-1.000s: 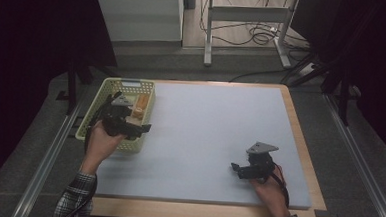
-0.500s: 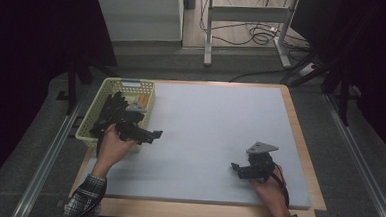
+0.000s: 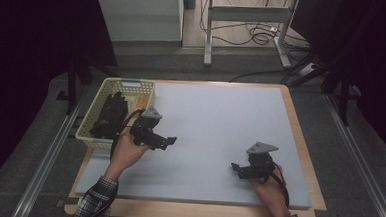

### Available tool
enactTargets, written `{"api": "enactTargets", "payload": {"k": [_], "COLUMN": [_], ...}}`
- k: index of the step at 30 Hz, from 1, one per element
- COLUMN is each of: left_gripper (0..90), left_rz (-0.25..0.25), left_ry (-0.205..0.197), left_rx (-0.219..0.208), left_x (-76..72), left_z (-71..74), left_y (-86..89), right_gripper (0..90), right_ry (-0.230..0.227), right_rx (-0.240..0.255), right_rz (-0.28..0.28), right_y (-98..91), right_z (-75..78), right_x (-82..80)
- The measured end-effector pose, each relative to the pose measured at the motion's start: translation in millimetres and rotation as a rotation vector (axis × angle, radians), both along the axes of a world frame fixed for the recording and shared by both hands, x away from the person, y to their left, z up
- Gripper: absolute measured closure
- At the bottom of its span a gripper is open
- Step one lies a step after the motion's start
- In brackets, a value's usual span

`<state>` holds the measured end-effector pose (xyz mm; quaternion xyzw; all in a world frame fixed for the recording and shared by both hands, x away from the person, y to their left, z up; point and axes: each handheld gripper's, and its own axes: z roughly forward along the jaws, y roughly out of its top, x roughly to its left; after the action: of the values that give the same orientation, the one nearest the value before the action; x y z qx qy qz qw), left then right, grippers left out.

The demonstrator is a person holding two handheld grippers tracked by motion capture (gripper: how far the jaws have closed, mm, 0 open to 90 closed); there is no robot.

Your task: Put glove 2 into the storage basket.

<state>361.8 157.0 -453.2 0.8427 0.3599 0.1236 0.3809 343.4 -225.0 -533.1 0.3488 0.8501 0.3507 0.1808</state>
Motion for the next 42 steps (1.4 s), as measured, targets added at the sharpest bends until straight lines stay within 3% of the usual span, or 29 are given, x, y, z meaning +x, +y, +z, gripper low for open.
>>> {"api": "enactTargets", "payload": {"k": [13,23,36,42], "left_gripper": [2.9,2.8,1.4,0.0], "left_rz": [-0.066,-0.105,-0.127,-0.122], "left_ry": [-0.009,-0.014,-0.004,0.013], "left_rx": [-0.018,-0.017,-0.022,0.003], "left_x": [-9.3,-20.3,-31.4,-34.0], "left_z": [-10.3,-29.0,-58.9,-76.4], "left_y": [-27.4,-41.7,-43.3,-41.3], "right_gripper": [14.2,14.3,14.3,14.2], "right_ry": [0.0,-0.001,-0.001,-0.001], "right_rx": [0.0,0.0,-0.001,-0.001], "right_rz": [0.0,0.0,0.001,0.0], "right_y": [-0.1,0.0,0.1,0.1], "right_z": [0.0,0.0,0.0,0.1], "right_x": [0.1,-0.2,-0.3,-0.2]}}
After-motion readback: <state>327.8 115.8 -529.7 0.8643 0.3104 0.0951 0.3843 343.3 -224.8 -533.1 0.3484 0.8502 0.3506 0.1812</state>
